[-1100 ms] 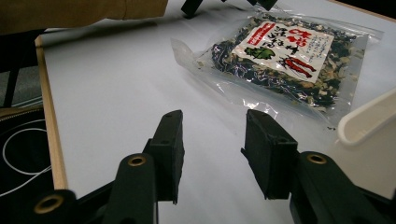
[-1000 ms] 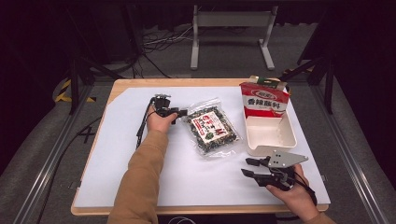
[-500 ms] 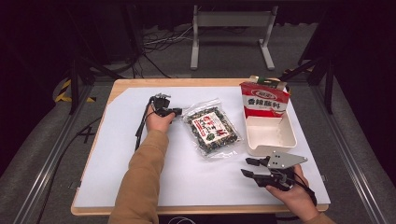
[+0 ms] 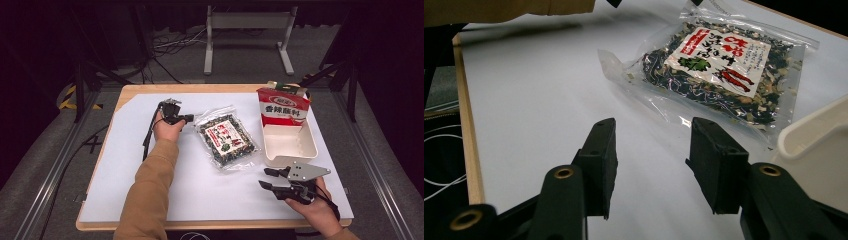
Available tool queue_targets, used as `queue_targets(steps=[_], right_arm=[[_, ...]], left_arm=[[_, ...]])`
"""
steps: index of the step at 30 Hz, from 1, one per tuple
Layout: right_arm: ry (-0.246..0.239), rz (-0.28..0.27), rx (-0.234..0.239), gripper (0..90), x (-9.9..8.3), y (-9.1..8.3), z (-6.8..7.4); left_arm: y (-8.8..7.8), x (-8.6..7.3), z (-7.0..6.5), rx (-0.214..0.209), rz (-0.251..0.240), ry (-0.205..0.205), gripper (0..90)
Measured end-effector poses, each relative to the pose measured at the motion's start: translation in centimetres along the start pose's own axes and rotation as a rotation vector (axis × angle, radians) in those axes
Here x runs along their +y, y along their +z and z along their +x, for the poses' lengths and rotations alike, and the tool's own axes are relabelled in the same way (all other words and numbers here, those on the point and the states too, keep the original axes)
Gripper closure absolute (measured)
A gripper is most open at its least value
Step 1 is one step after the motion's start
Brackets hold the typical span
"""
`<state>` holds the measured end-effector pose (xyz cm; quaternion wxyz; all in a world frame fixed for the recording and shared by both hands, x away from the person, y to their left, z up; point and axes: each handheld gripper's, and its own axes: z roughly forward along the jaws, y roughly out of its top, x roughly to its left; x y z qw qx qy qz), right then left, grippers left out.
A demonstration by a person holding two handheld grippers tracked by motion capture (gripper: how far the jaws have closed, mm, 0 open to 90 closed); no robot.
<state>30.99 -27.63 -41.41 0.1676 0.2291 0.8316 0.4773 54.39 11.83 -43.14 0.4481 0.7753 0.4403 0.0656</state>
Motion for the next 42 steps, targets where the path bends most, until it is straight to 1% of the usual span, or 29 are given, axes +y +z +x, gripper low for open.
queue_targets(steps=[1,2,3,4,5,6,8,9,10,12,16,19,20,21,22,23,24,27,34,35,36,37,38,40,42], right_arm=[[0.001,0.0,-0.001,53.7,0.0,0.0,0.0],[0.002,0.001,-0.002,53.7,0.0,0.0,-0.1],[0.002,0.001,-0.002,53.7,0.0,0.0,-0.1],[0.001,0.006,-0.003,53.7,-0.1,0.1,-0.1],[0.001,0.006,-0.003,53.7,-0.1,0.1,-0.1],[0.001,0.006,-0.003,53.7,-0.1,0.1,-0.1],[0.0,0.005,-0.003,53.7,-0.1,0.2,-0.1],[0.0,0.005,-0.004,53.6,-0.1,0.2,-0.1],[0.0,0.005,-0.004,53.7,-0.1,0.2,-0.1],[0.002,0.004,-0.007,53.7,0.0,0.2,-0.1],[0.004,-0.001,-0.01,53.7,0.1,0.0,-0.1],[0.002,-0.012,-0.015,53.7,0.3,-0.2,-0.1],[0.002,-0.015,-0.016,53.7,0.4,-0.3,-0.1],[0.003,-0.019,-0.018,53.7,0.4,-0.4,-0.1],[0.003,-0.02,-0.02,53.7,0.5,-0.5,-0.1],[0.004,-0.023,-0.021,53.7,0.5,-0.5,-0.1],[0.004,-0.023,-0.021,53.7,0.5,-0.5,-0.1],[-0.001,-0.025,-0.022,53.8,0.6,-0.6,-0.1],[0.001,-0.034,-0.024,53.8,1.0,-0.8,-0.1],[0.001,-0.035,-0.025,53.8,1.0,-0.9,0.0],[-0.001,-0.037,-0.027,53.8,1.1,-0.9,0.0],[-0.003,-0.038,-0.028,53.8,1.1,-0.9,0.0],[-0.002,-0.039,-0.029,53.7,1.1,-0.9,0.0],[-0.004,-0.041,-0.031,53.8,1.2,-0.9,0.0],[-0.01,-0.041,-0.034,53.8,1.2,-1.0,0.0]], left_arm=[[-0.3,0.1,-0.1,0.004,-0.001,0.014,90.0],[-0.7,0.2,-0.2,-0.005,-0.005,0.02,90.0],[-0.7,0.2,-0.2,-0.005,-0.005,0.02,90.0],[-1.3,0.4,-0.5,-0.013,-0.02,0.031,90.0],[-1.3,0.4,-0.5,-0.013,-0.02,0.031,90.0],[-1.7,0.5,-0.6,-0.018,-0.027,0.036,90.0],[-2.7,0.9,-1.1,-0.033,-0.045,0.056,90.0],[-3.0,1.0,-1.3,-0.038,-0.053,0.056,90.0],[-3.6,1.1,-1.5,-0.049,-0.066,0.064,90.0],[-4.6,1.4,-2.0,-0.073,-0.096,0.065,90.0],[-6.3,1.8,-3.2,-0.083,-0.156,0.102,90.0],[-7.7,2.0,-4.1,-0.102,-0.197,0.134,90.0],[-8.1,2.0,-4.4,-0.115,-0.214,0.146,90.0],[-8.1,2.0,-4.4,-0.115,-0.214,0.146,90.0],[-9.1,2.0,-5.2,-0.135,-0.244,0.172,90.0],[-9.1,2.0,-5.2,-0.135,-0.244,0.172,90.0],[-9.6,2.0,-5.6,-0.145,-0.253,0.178,90.0],[-10.8,1.9,-6.6,-0.163,-0.289,0.214,90.0],[-13.6,1.6,-8.4,-0.204,-0.353,0.275,90.0],[-14.1,1.5,-8.8,-0.206,-0.366,0.292,90.0],[-14.5,1.5,-9.2,-0.2,-0.374,0.311,90.0],[-14.8,1.4,-9.6,-0.201,-0.374,0.331,90.0],[-15.1,1.3,-9.9,-0.207,-0.381,0.344,90.0],[-15.7,0.9,-10.7,-0.235,-0.397,0.367,90.0],[-16.0,0.6,-11.2,-0.261,-0.415,0.373,90.0]])
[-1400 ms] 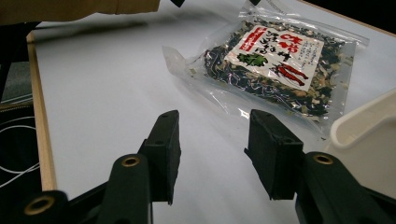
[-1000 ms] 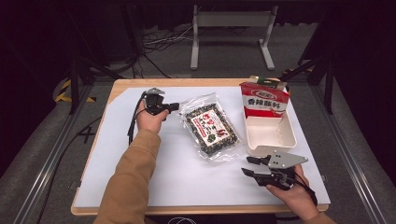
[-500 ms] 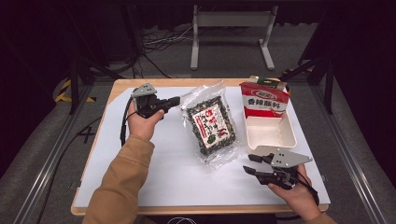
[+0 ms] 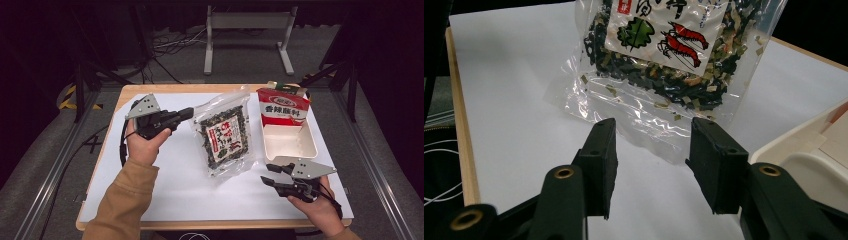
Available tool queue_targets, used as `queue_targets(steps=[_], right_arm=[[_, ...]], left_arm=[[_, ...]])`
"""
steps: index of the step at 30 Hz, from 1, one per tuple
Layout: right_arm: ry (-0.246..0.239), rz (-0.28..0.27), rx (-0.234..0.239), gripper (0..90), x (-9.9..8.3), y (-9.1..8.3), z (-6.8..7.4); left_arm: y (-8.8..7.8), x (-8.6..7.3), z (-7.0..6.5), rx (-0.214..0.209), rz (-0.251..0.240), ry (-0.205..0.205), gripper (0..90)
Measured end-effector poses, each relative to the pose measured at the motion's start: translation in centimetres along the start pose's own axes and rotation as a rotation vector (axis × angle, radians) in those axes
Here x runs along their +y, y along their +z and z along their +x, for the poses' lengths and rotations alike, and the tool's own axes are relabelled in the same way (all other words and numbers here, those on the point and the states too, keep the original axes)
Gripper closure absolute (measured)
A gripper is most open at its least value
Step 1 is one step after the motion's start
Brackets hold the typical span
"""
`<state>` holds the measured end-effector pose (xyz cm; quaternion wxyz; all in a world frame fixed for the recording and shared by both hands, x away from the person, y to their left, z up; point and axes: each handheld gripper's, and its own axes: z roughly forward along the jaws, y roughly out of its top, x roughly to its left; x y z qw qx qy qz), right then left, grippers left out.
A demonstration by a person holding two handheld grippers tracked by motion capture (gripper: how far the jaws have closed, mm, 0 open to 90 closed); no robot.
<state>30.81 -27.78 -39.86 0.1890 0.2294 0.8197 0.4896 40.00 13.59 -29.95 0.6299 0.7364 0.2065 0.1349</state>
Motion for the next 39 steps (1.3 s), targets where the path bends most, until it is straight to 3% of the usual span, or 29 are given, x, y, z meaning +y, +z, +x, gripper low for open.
queue_targets(steps=[10,21,34,39], right_arm=[[0.004,-0.008,-0.007,53.4,0.3,-0.3,-0.2],[-0.007,-0.031,-0.02,51.6,1.2,-1.0,-0.4],[0.069,-0.042,0.064,41.7,3.6,-0.8,-3.0],[0.04,-0.042,0.094,40.4,5.1,-0.7,-3.5]], left_arm=[[-1.2,0.1,-2.4,-0.067,-0.065,0.028,90.0],[-1.7,0.8,-4.2,-0.115,-0.075,0.072,90.0],[-1.8,0.8,-4.7,-0.159,-0.075,0.071,90.0],[-1.7,0.9,-5.0,-0.179,-0.07,0.079,90.0]])
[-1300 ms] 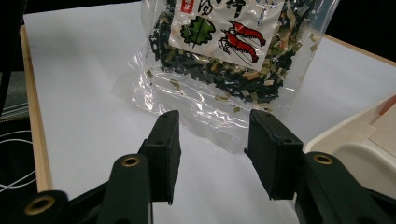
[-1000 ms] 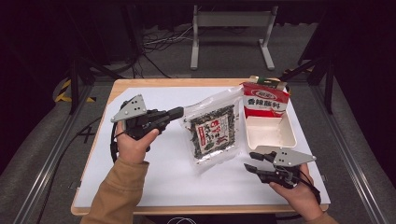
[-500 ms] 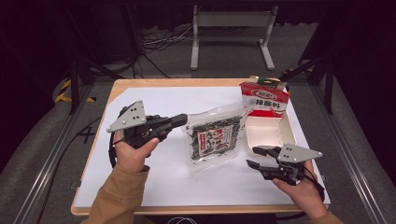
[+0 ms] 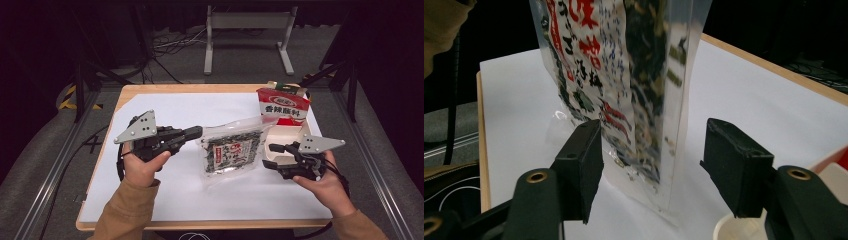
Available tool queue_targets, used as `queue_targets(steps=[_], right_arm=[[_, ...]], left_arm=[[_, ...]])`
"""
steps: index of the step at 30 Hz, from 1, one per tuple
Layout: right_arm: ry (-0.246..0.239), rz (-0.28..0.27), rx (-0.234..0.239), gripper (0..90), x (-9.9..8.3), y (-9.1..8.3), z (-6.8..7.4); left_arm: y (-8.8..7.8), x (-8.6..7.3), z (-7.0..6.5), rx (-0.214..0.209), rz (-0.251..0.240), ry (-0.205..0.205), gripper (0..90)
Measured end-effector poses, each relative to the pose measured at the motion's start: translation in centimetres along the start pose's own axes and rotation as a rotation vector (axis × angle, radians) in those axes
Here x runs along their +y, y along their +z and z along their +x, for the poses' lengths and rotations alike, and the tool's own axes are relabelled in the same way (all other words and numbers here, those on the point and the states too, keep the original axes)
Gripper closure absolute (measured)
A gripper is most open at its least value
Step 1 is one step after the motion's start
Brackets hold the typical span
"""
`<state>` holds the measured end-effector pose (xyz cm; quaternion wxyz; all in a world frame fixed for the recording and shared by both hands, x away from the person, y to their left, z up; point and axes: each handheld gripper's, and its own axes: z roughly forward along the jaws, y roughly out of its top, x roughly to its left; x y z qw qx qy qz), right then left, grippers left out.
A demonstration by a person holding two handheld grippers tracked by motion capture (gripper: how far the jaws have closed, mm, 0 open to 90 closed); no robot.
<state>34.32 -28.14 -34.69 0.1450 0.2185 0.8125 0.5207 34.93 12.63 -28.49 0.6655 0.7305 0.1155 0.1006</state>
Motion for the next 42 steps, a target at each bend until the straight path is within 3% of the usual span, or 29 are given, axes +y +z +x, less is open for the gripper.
queue_targets(steps=[9,24,31,39,42], right_arm=[[-0.046,0.034,0.039,38.5,1.9,0.4,-0.2],[-0.12,0.039,0.129,41.6,3.7,1.8,0.1],[-0.134,0.038,0.161,59.1,4.0,2.7,-0.2],[-0.145,0.039,0.208,67.8,4.1,2.6,-0.4],[-0.181,0.043,0.233,73.1,4.2,2.4,-0.1]], left_arm=[[0.3,0.1,-0.5,-0.027,0.003,0.008,90.0],[0.4,0.0,-0.3,-0.048,-0.004,-0.005,90.0],[0.3,-0.2,-0.1,-0.048,-0.007,-0.012,90.0],[0.2,-0.3,0.1,-0.032,-0.01,-0.02,90.0],[0.0,-0.3,0.3,-0.026,-0.011,-0.028,90.0]])
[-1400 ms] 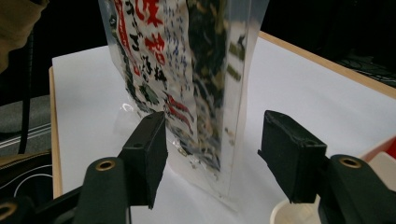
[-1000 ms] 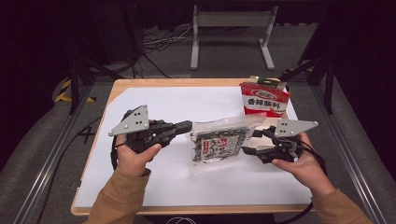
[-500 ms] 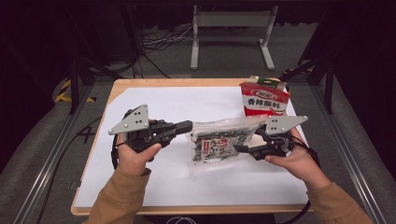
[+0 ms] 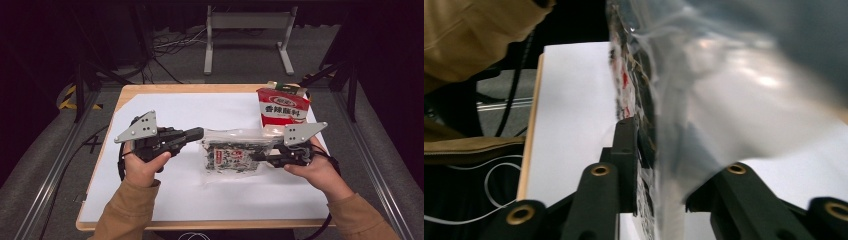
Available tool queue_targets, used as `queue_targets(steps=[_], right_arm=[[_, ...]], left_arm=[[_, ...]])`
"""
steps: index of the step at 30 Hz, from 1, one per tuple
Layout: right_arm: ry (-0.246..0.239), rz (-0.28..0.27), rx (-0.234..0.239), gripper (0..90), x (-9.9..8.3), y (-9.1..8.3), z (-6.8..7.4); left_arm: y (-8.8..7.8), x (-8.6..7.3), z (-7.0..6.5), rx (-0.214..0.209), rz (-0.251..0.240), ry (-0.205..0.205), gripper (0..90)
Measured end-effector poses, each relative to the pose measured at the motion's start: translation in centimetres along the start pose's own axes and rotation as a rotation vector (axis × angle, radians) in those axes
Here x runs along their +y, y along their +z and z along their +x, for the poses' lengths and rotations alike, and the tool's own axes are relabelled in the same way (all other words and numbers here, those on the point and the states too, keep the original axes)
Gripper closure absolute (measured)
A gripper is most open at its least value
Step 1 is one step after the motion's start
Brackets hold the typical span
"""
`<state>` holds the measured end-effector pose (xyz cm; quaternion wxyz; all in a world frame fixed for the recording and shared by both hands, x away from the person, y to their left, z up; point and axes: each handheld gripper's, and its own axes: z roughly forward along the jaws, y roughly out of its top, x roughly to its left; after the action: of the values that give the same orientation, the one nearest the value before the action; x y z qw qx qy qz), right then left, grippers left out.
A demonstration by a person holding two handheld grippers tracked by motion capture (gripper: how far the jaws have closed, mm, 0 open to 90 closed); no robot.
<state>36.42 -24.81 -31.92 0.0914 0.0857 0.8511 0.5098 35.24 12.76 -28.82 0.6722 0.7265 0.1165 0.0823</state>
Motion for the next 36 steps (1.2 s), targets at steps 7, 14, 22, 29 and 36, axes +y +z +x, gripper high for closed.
queue_targets(steps=[7,14,22,29,36], right_arm=[[0.004,-0.015,0.037,75.5,0.1,-0.5,0.7],[0.053,-0.05,0.029,75.8,0.2,-1.8,0.8],[0.097,-0.071,0.004,75.7,0.5,-4.0,0.4],[0.123,-0.087,-0.016,75.7,0.9,-5.5,0.0],[0.14,-0.106,-0.053,75.7,1.2,-6.8,-0.4]], left_arm=[[-0.2,-0.1,0.4,-0.012,-0.003,-0.022,86.8],[0.1,-0.4,0.7,-0.009,-0.01,-0.052,60.8],[-0.2,-0.5,0.6,0.018,0.033,-0.041,47.9],[-0.5,-1.2,0.5,0.037,0.079,-0.061,43.3],[-1.0,-1.7,0.8,0.057,0.109,-0.07,42.1]])
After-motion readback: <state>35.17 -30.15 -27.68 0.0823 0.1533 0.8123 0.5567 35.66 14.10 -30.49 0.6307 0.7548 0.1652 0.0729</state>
